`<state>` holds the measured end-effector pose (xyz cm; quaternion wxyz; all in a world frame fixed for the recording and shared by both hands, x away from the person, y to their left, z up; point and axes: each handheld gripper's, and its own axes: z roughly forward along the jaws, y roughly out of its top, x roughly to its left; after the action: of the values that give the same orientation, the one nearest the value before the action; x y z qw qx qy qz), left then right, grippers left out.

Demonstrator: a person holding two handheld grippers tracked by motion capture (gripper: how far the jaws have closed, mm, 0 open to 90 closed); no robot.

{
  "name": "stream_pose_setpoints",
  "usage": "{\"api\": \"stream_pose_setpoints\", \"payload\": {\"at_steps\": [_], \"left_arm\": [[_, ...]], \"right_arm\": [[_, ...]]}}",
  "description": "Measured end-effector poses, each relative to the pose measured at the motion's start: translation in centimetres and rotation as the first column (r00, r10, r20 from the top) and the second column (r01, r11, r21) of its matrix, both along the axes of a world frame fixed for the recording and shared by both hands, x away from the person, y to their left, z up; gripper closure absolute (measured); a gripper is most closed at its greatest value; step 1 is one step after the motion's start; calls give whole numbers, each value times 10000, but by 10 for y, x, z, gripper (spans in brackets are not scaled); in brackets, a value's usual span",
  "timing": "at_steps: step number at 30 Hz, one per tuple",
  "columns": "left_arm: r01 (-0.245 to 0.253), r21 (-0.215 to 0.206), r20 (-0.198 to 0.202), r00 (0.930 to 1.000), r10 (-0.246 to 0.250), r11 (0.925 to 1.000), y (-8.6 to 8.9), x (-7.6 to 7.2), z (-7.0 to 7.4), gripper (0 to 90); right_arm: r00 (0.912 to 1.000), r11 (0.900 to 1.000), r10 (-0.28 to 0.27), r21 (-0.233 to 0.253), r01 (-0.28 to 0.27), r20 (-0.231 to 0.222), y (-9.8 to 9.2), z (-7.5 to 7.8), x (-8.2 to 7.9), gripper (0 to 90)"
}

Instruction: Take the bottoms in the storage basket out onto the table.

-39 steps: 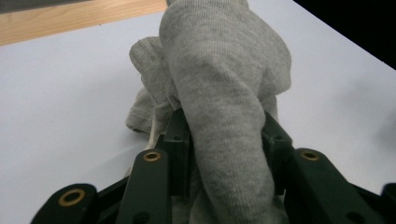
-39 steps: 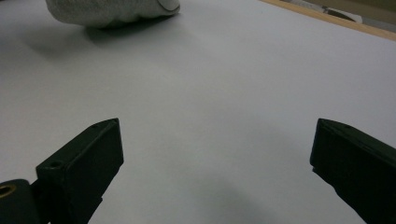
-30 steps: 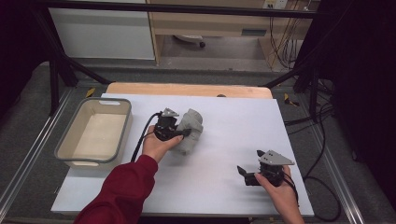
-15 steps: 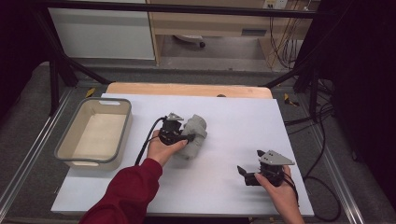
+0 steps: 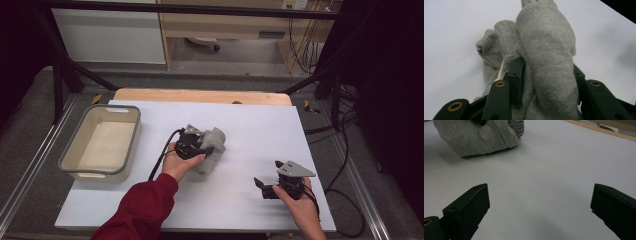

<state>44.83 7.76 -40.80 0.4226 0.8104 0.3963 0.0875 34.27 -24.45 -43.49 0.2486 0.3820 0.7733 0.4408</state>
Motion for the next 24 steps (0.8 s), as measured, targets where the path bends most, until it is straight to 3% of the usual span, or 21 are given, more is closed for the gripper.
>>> {"api": "stream_pose_setpoints", "payload": {"at_steps": [13,24], "left_arm": [[-219,-255,72,9997,221,9994,-4,-5,-4,451],[-533,135,490,9974,526,9985,-11,-8,-8,300]], "right_arm": [[10000,10000,50,-43,-50,-23,1,0,0,26],[9999,10000,89,-37,-90,-88,2,-2,2,26]]}}
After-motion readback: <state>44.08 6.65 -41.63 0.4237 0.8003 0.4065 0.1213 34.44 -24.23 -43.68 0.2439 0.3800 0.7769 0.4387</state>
